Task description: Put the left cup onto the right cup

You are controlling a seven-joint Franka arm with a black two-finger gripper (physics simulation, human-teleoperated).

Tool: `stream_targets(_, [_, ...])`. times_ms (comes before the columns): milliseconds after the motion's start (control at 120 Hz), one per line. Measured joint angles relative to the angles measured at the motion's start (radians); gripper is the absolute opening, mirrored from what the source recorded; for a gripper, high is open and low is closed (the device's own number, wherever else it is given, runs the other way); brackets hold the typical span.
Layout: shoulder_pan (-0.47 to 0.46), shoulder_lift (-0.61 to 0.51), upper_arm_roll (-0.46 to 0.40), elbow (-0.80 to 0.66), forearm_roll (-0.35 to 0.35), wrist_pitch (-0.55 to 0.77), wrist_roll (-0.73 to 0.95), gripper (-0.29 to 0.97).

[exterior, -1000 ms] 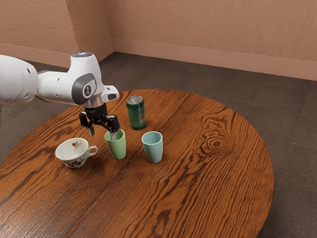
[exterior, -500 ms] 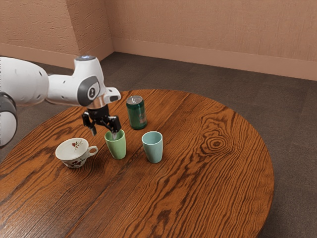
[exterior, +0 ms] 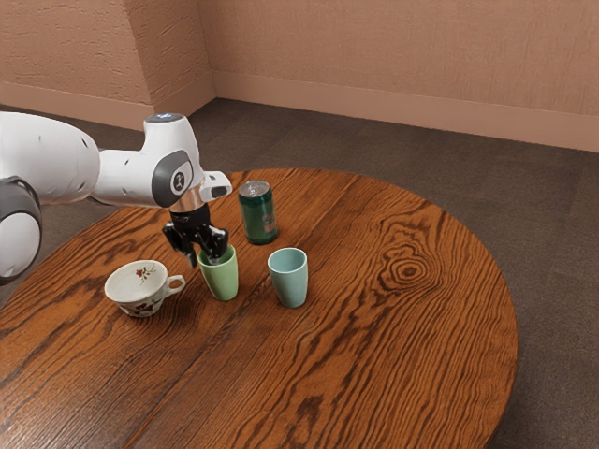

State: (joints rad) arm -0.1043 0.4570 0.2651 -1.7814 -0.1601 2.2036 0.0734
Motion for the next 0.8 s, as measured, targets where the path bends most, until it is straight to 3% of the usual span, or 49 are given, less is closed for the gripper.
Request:
stream_targets(117, [0.000, -0.001, 0.000, 0.000, -0.002, 0.001, 0.002, 0.07])
stream_targets(267, [0.001, -0.001, 0.000, -0.001, -0.003, 0.002, 0.005, -0.03])
stream_targets(800, [-0.021, -0.059, 0.000, 0.000, 0.001, -0.004, -0.003, -0.10])
